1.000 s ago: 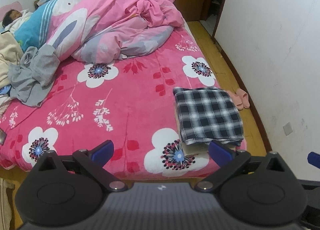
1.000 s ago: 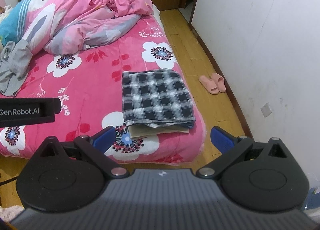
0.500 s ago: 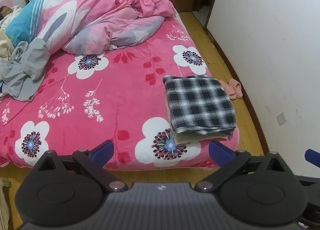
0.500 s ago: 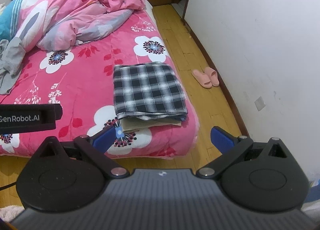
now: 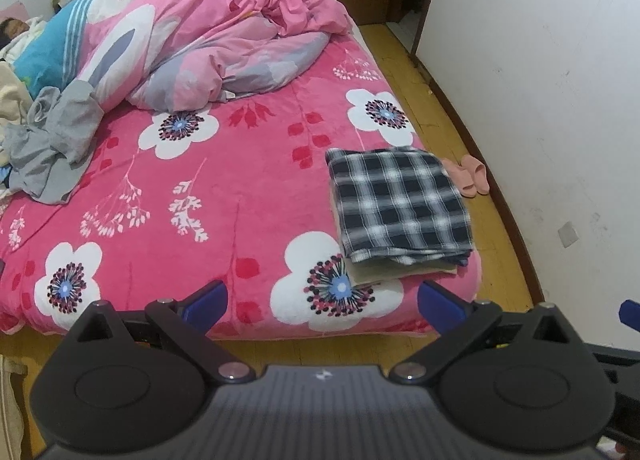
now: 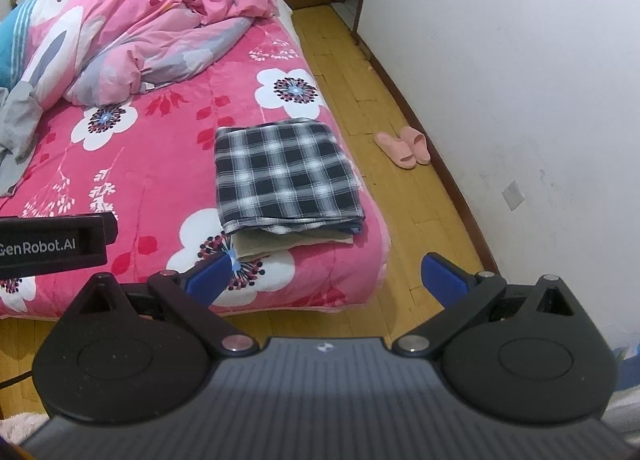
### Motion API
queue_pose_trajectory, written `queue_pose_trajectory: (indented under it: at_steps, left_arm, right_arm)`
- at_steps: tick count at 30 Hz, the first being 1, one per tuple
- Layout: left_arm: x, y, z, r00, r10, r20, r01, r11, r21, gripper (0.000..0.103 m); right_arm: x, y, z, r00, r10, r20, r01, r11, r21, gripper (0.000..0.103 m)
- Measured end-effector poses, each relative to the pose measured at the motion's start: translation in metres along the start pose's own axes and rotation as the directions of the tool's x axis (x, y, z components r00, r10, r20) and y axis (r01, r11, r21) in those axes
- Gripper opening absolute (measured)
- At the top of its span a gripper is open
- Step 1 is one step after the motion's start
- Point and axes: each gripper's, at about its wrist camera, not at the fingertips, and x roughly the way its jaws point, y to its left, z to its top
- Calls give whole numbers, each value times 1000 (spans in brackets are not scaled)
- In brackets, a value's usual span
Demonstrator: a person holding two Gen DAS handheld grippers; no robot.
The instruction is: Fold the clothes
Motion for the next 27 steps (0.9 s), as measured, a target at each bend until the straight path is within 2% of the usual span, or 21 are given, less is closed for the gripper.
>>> queue_pose_trajectory:
  at_steps: [8, 19, 27]
  left_arm:
    - [2, -13, -6, 1000, -6, -17, 6, 1000, 13, 102]
    - [4, -18, -5, 1000, -6, -20, 6, 1000, 25, 102]
    - [6, -21, -7, 1000, 7, -31, -6, 999, 42, 102]
  right_arm:
    - [1, -10, -6, 1000, -24, -19, 23, 1000, -3, 101]
    - [3, -33, -9, 997, -74, -31, 75, 995, 60, 101]
    - [4, -38, -9, 997, -80, -21, 81, 994, 76, 101]
